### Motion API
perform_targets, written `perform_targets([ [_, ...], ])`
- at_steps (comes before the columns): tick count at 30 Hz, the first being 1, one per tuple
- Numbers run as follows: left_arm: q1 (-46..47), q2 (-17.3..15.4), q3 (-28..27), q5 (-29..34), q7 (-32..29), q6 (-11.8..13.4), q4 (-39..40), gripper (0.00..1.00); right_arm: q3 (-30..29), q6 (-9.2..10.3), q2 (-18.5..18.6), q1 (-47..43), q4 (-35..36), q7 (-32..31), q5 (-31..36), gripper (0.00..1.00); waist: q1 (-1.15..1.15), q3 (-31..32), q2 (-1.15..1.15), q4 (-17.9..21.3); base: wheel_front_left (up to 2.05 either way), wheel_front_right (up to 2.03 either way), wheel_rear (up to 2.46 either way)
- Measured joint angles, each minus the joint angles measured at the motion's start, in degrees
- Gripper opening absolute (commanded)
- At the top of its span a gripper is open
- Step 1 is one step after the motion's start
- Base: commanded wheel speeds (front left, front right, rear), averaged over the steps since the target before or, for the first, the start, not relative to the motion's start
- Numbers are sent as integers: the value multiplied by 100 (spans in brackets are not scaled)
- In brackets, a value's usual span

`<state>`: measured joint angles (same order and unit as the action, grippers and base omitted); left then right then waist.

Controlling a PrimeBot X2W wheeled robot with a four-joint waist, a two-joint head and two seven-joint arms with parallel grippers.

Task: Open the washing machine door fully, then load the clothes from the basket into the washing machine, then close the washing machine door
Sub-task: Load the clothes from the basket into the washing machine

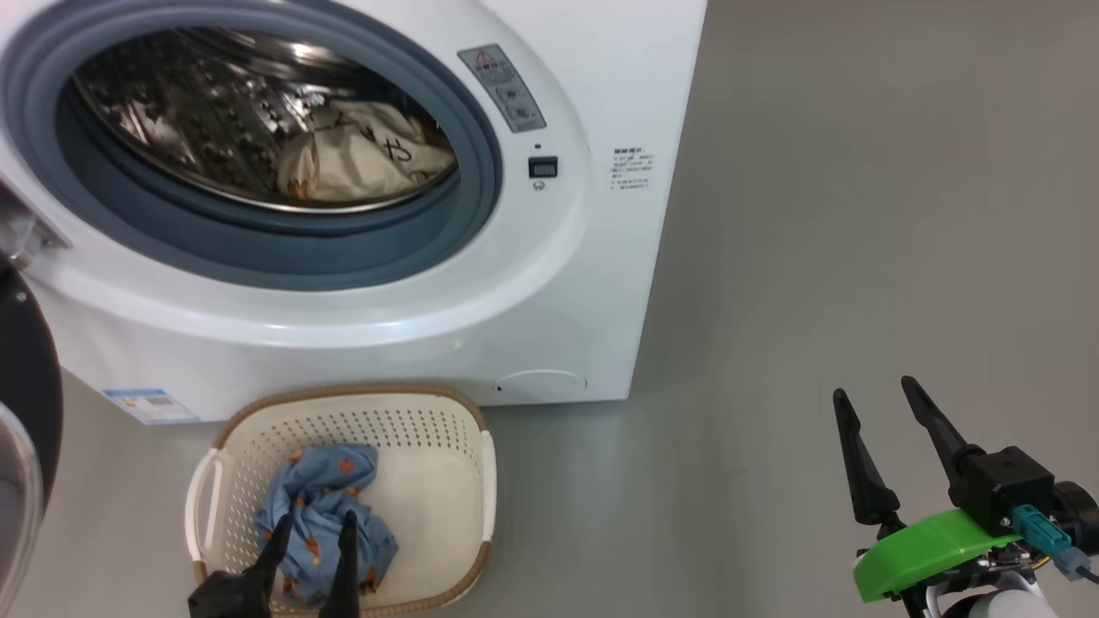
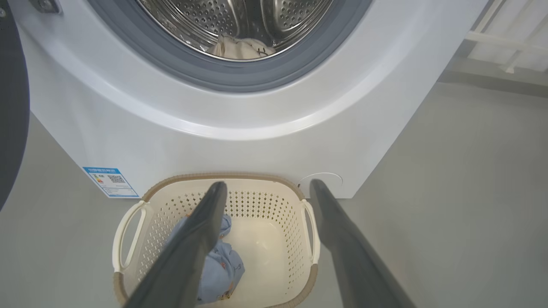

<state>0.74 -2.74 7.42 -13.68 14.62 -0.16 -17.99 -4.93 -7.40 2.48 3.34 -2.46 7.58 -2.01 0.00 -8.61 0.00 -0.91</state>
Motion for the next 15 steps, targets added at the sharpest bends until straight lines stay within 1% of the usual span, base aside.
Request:
perform_targets([
  [2,141,0,-37,0,0,3,-319,100,-11,0,0,3,25,0,19,100,0,-123,0,7,0,0,0],
  [3,141,0,-37,0,0,3,-319,100,-11,0,0,3,25,0,19,100,0,-123,0,7,0,0,0],
  [8,668,-9,-119,1,0,23,-1167,100,-82,0,0,97,177,-41,91,100,0,-478,0,29,0,0,0],
  [12,1221,-11,-183,-9,-1,15,-1956,100,-96,0,1,244,330,-66,193,100,0,-821,0,50,0,0,0],
  [13,1529,-21,-208,-21,-1,15,-2362,100,-107,0,1,275,397,-94,203,100,0,-1016,0,62,0,0,0],
  [15,1837,-30,-259,-26,-1,15,-2674,100,-146,0,7,275,456,-94,236,100,0,-1220,0,76,0,0,0],
])
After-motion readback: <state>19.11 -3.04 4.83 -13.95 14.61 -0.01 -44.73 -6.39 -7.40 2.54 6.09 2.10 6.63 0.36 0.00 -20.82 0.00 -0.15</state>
